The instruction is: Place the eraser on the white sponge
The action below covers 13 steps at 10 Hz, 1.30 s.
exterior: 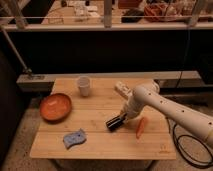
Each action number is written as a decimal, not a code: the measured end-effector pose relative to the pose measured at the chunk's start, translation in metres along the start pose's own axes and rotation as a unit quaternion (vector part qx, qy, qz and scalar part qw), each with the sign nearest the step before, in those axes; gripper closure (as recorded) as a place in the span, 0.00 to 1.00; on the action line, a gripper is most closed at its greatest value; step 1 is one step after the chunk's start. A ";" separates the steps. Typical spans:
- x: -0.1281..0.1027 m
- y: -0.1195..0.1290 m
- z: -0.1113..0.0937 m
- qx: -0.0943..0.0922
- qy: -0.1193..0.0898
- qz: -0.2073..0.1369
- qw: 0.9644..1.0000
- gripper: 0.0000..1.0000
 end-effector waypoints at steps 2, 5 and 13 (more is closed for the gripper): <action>-0.006 -0.002 -0.001 -0.003 0.001 -0.013 1.000 0.93; -0.021 -0.007 -0.002 -0.008 0.001 -0.038 0.999 0.83; -0.049 -0.013 -0.005 -0.020 0.008 -0.093 0.995 0.83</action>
